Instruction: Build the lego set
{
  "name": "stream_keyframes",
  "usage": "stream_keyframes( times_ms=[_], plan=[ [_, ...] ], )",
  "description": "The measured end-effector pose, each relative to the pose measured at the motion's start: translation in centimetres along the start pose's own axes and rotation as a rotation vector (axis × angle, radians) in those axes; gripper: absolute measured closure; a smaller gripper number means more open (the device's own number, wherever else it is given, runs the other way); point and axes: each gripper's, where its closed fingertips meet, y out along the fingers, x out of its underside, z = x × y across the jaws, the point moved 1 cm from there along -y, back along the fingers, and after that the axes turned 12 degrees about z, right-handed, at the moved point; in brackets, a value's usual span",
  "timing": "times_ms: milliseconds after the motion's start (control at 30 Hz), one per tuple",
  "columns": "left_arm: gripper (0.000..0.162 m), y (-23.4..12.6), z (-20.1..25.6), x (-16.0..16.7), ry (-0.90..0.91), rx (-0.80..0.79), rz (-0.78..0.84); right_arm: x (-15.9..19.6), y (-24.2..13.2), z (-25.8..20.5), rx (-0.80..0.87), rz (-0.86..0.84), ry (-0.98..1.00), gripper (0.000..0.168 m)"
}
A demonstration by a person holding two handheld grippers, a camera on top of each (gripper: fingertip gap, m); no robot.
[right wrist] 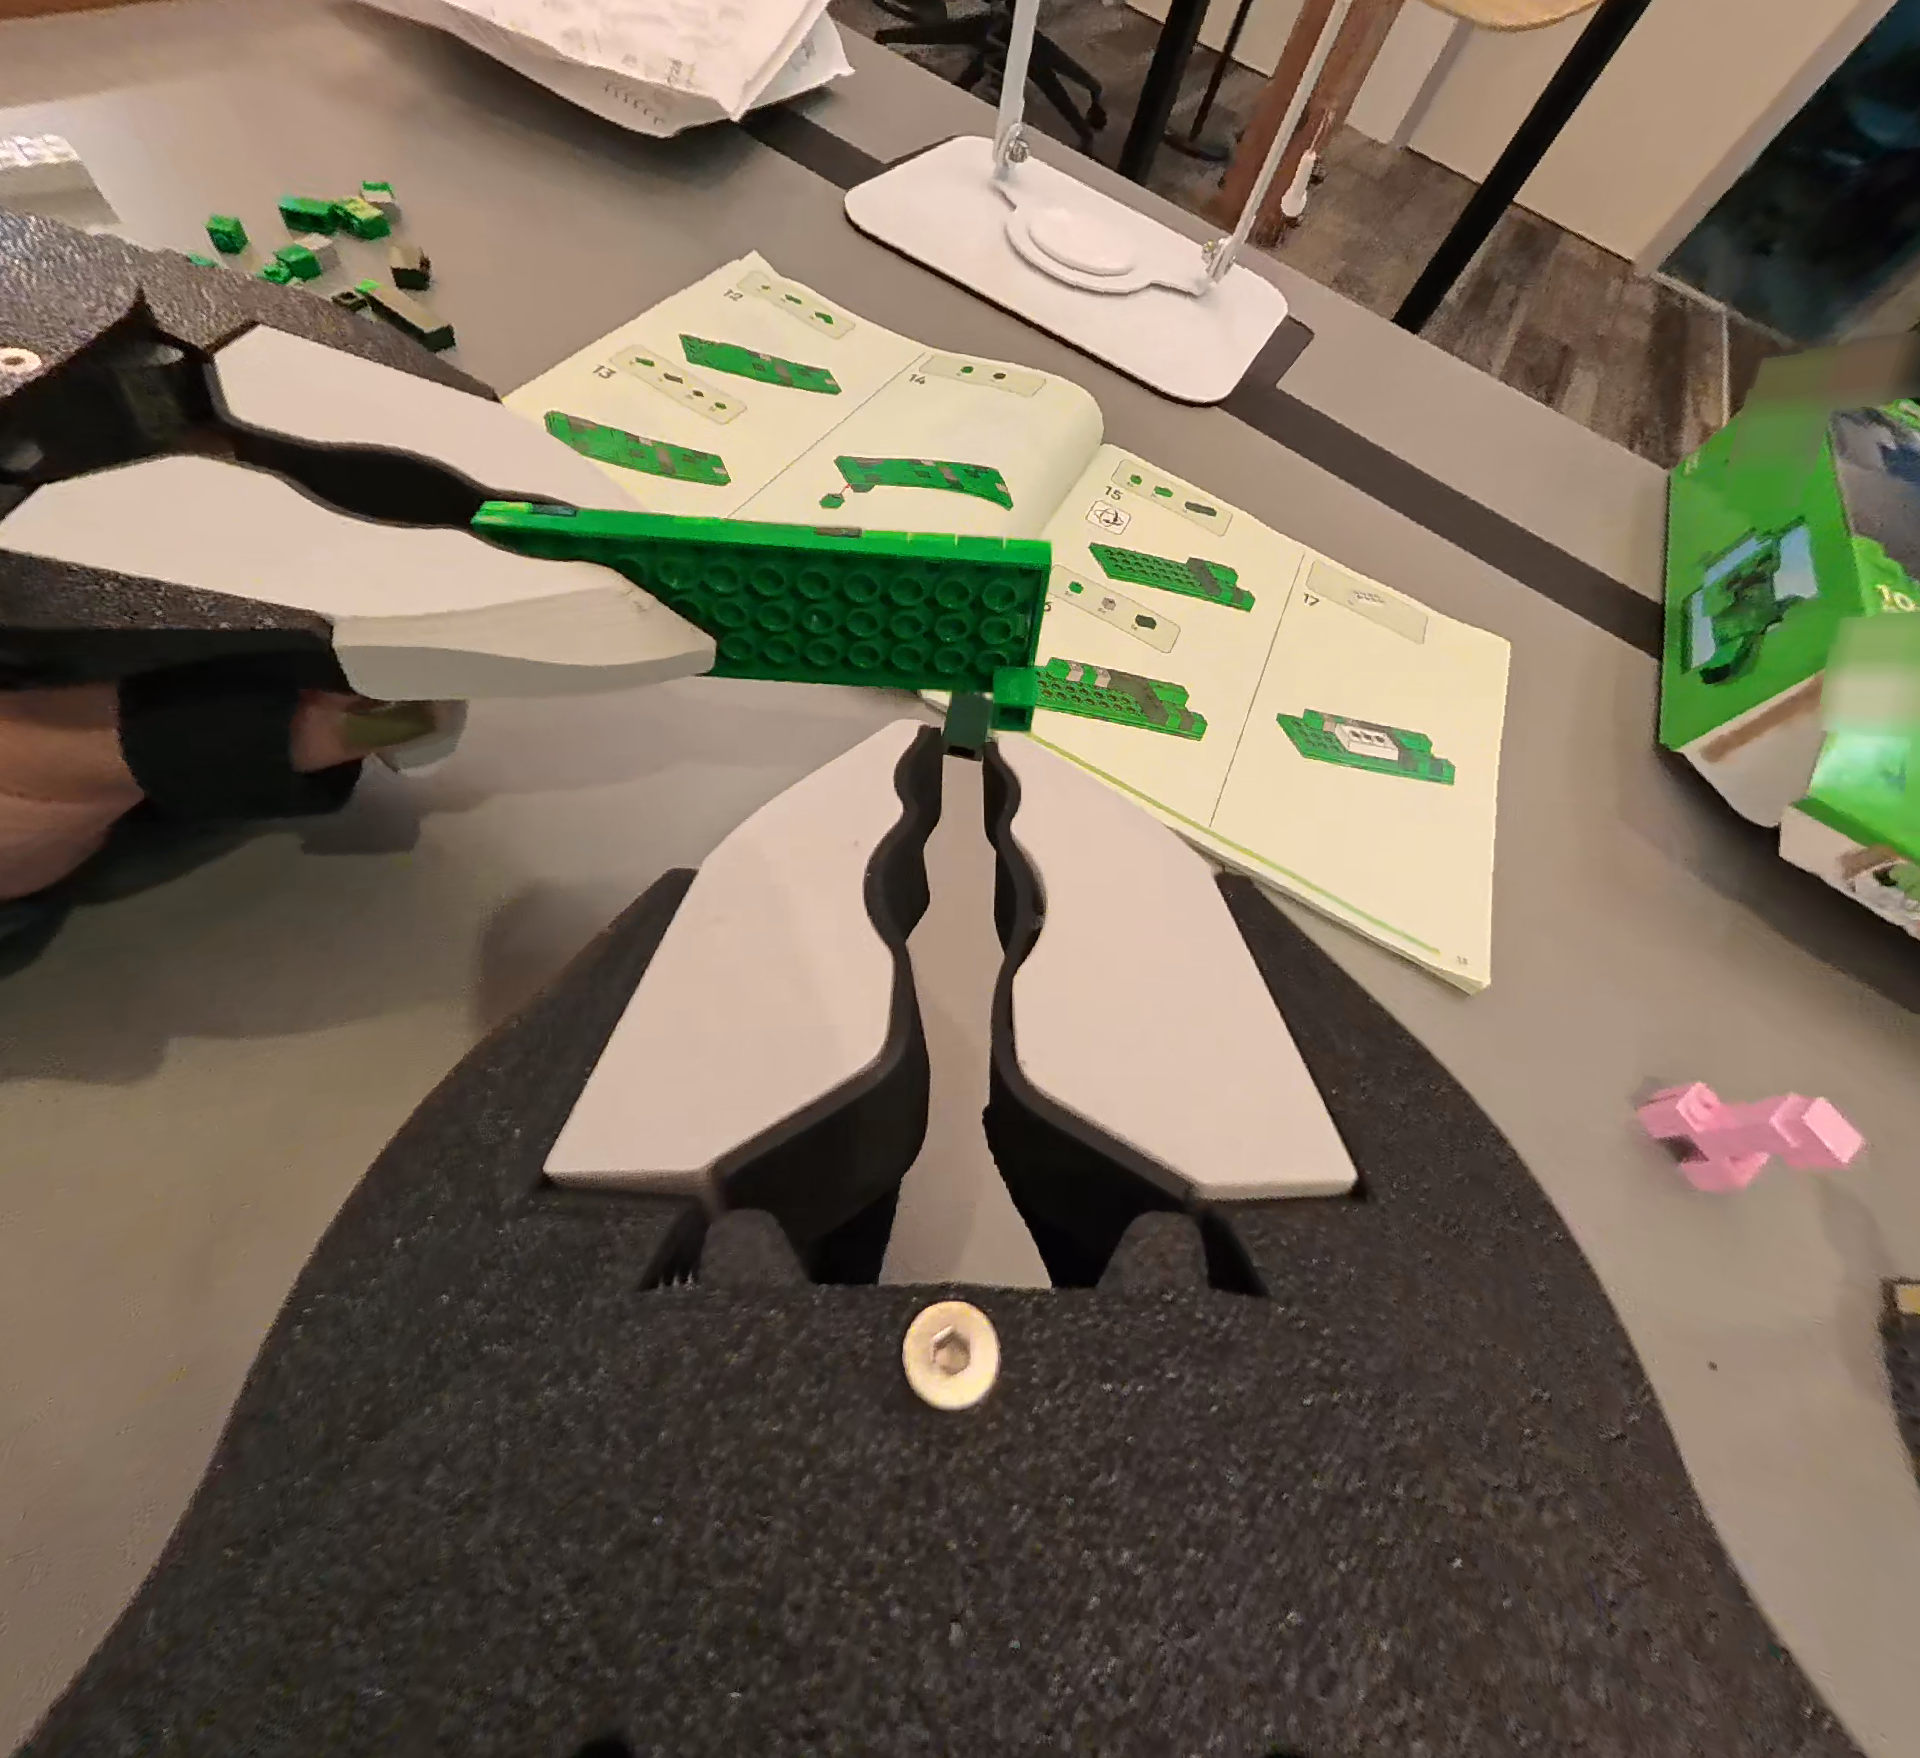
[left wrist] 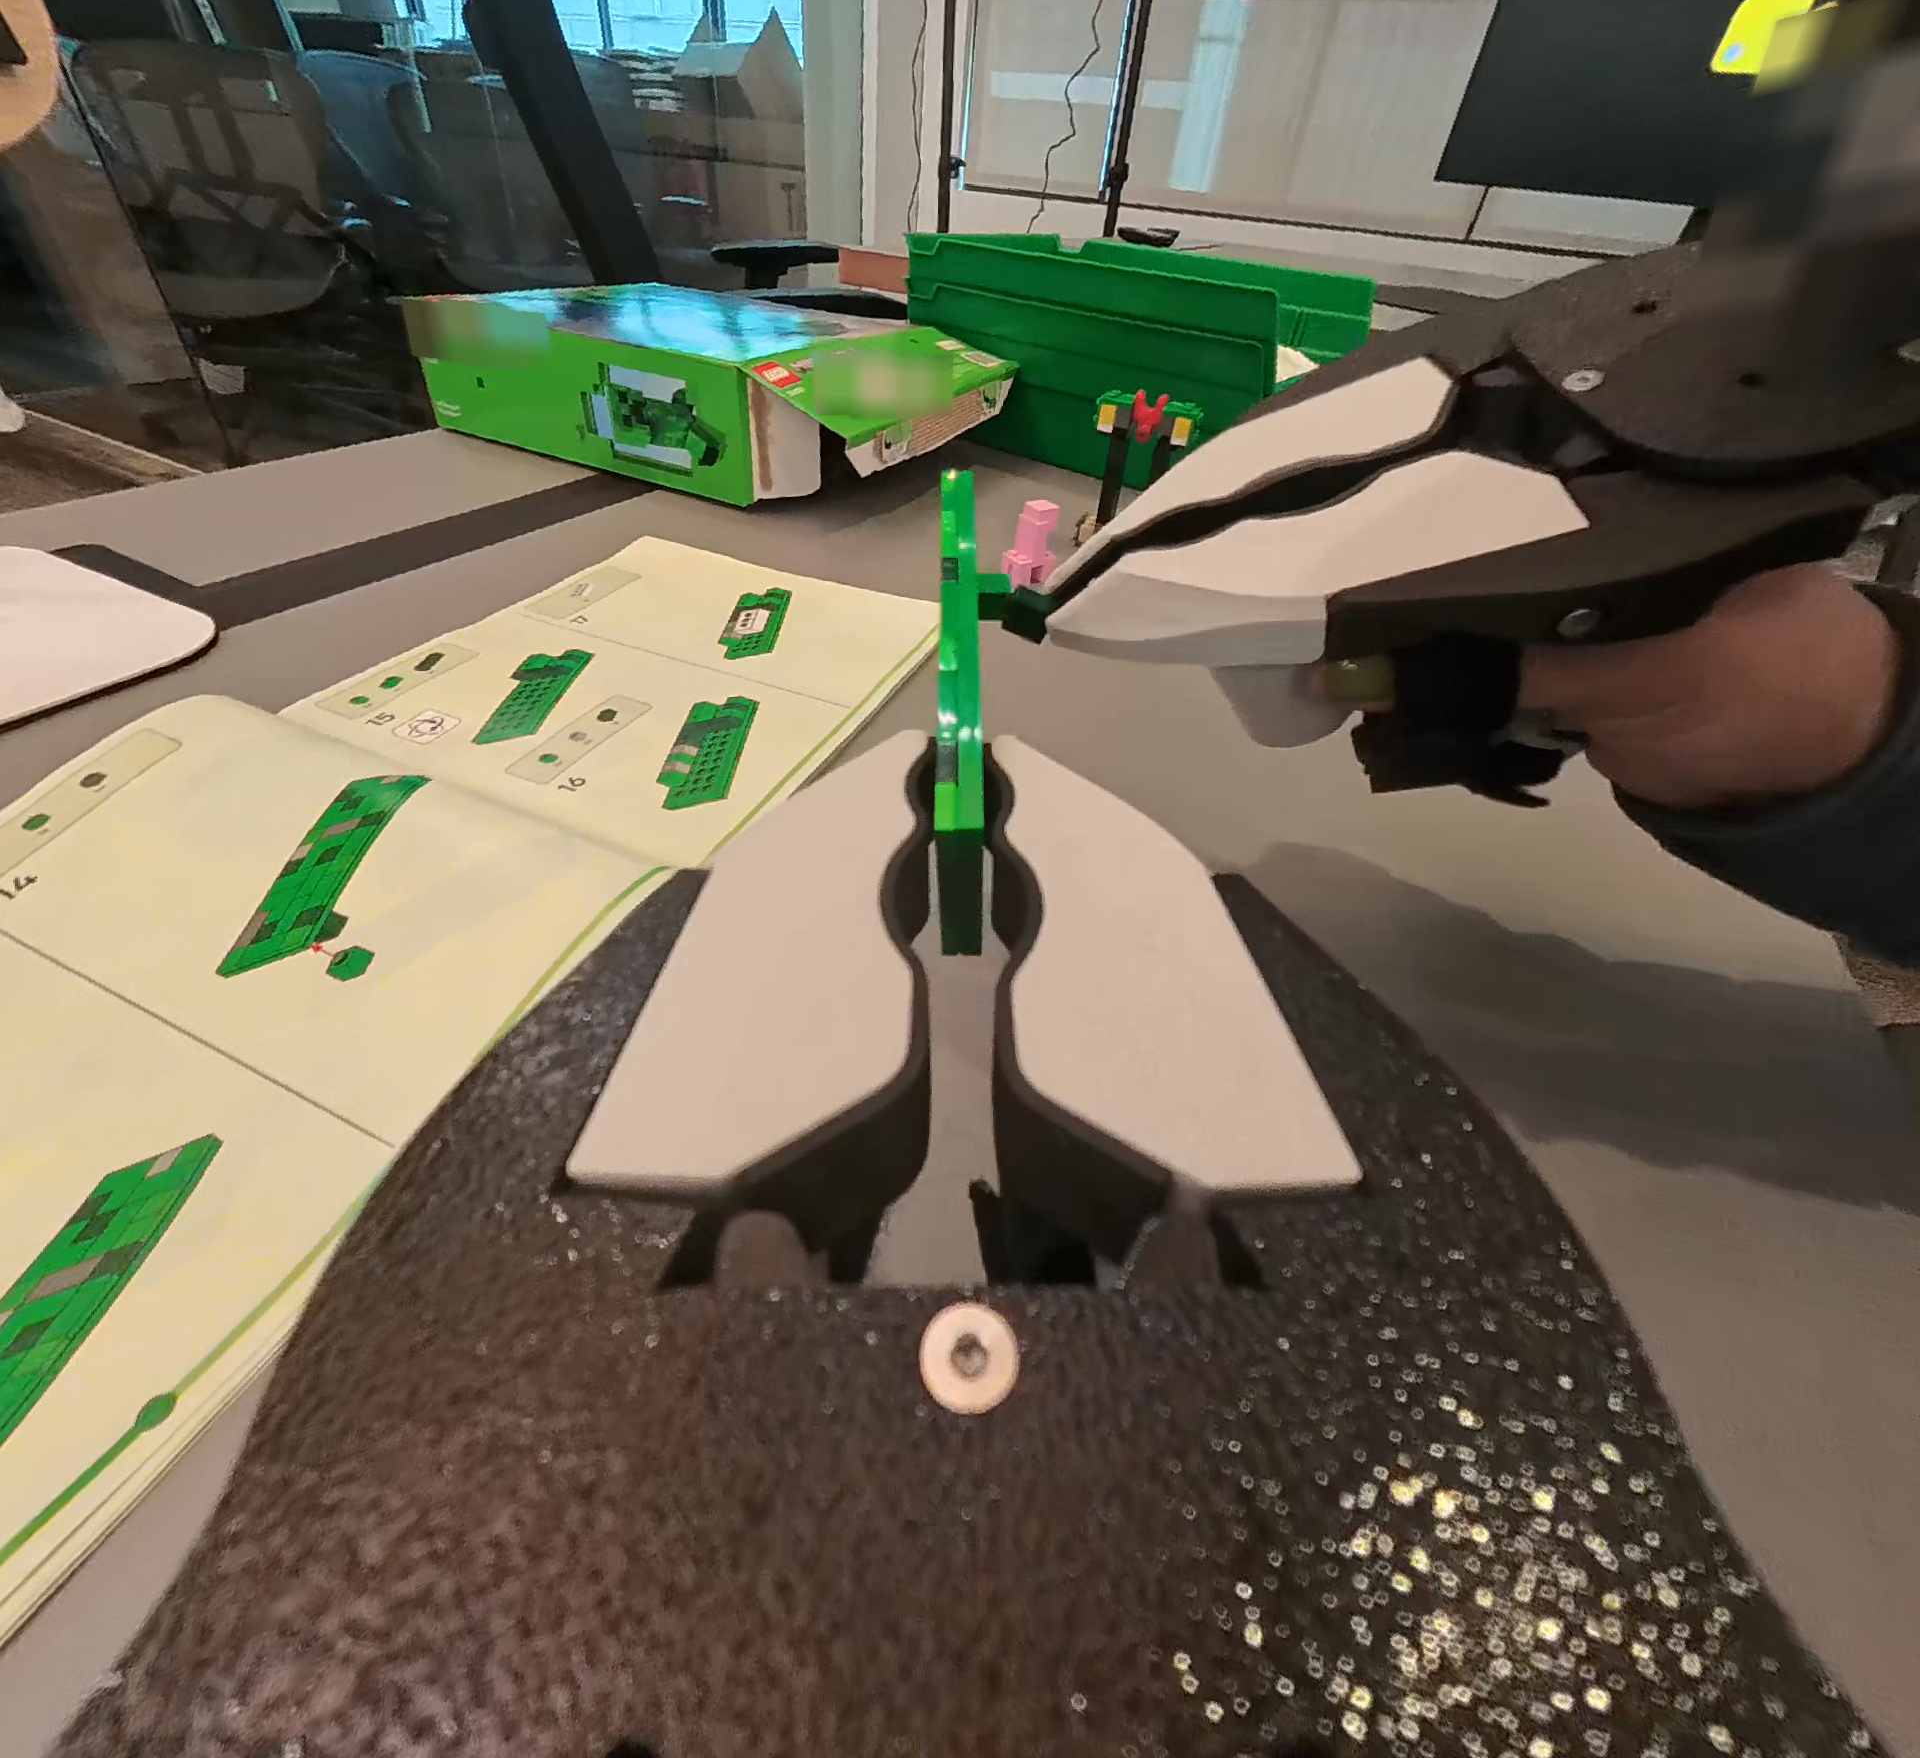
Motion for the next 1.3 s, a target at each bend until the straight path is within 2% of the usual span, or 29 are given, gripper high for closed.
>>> stream_keyframes(
  times_ms=[33,500,800,933,1133,1300],
  plan=[
    [0.156,0.0,0.1,0.0,0.001,0.005,0.001,0.0,0.0,0.0,0.001,0.001,0.005,0.161],
    [0.156,0.0,0.0,0.1,0.011,-0.008,-0.005,0.3,0.1,-0.4,-0.011,-0.022,-0.049,0.161],
    [0.156,-0.2,-0.8,0.1,0.002,-0.051,-0.014,2.9,-1.2,0.7,-0.130,-0.221,-0.180,0.161],
    [0.156,-0.1,-0.1,0.0,0.006,-0.007,-0.003,3.3,-1.7,1.5,-0.142,-0.271,-0.194,0.161],
    [0.156,0.4,1.7,0.4,0.053,0.086,-0.033,3.1,-1.7,0.9,-0.164,-0.262,-0.221,0.161],
    [0.156,0.5,1.7,1.1,0.078,0.081,-0.081,2.8,-1.6,0.6,-0.163,-0.251,-0.246,0.161]
  ],
)
